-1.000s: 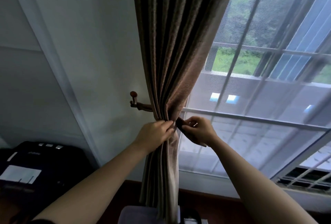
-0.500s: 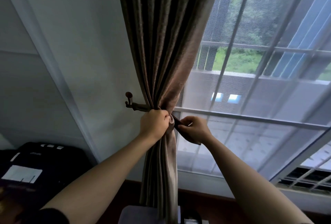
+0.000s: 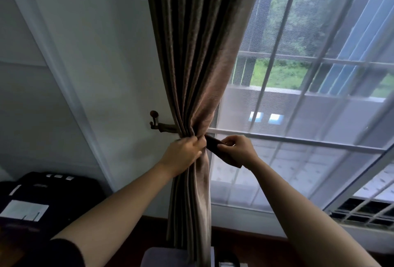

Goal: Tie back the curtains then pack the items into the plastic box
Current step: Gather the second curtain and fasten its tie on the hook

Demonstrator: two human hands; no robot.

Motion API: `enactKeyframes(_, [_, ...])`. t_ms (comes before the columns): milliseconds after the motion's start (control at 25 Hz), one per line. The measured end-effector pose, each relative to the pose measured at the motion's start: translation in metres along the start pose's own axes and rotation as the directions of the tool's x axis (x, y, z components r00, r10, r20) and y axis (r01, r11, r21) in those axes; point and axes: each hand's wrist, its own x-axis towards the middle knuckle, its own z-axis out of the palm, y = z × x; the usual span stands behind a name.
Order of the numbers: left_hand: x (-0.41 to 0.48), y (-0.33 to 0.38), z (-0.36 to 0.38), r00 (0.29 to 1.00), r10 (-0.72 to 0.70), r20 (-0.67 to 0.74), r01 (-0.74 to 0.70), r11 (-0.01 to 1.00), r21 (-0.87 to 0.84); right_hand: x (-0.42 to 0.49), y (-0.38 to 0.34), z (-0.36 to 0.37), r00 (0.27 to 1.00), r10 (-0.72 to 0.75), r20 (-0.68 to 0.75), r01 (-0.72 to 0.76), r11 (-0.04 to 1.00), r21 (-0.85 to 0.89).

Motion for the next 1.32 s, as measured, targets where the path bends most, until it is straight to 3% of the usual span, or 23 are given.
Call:
enactKeyframes(80, [-0.017, -0.005, 0.018, 0.994, 0.105, -0.006, -0.105, 0.993, -0.060, -0.009, -0.004, -0.001, 0.999, 0.017, 0.034, -0.018, 0.999, 0.036])
enactKeyframes(120, [-0.020, -0.009, 0.019, 0.998, 0.053, 0.022, -0.046, 0.974, -0.222, -0.015, -0.005, -0.001, 0.999, 0.028, 0.039, -0.030, 0.998, 0.063])
enactKeyframes(200, [-0.019, -0.017, 0.012, 0.973, -0.196, 0.124, 0.231, 0.826, -0.514, -0.031, -0.010, 0.002, 0.999, 0.047, 0.011, -0.048, 0.990, 0.136])
enactKeyframes(280, [-0.018, -0.026, 0.009, 0.894, -0.383, 0.233, 0.441, 0.657, -0.611, -0.047, -0.013, 0.016, 0.997, 0.077, -0.013, -0.072, 0.965, 0.252])
enactKeyframes(520, [-0.004, -0.035, -0.001, 0.803, -0.253, 0.540, 0.596, 0.377, -0.709, -0.069, -0.021, 0.088, 0.985, 0.115, -0.125, -0.044, 0.883, 0.468])
enactKeyframes(760, [0.010, -0.048, -0.005, 0.785, -0.068, 0.616, 0.562, 0.498, -0.660, -0.075, -0.033, 0.108, 0.988, 0.045, -0.148, 0.027, 0.889, 0.456])
enactKeyframes(960, [0.014, -0.050, -0.005, 0.795, -0.016, 0.607, 0.499, 0.586, -0.638, -0.079, -0.025, 0.103, 1.000, -0.008, 0.006, 0.003, 0.834, 0.551])
enactKeyframes(1160, [0.015, -0.051, -0.009, 0.815, 0.024, 0.579, 0.439, 0.625, -0.645, -0.042, -0.049, 0.058, 0.978, 0.084, -0.191, 0.039, 0.824, 0.565])
enactKeyframes(1320, [0.013, -0.047, -0.009, 0.799, 0.055, 0.599, 0.425, 0.653, -0.626, 0.007, -0.101, 0.054, 0.968, -0.016, -0.250, 0.092, 0.951, 0.295])
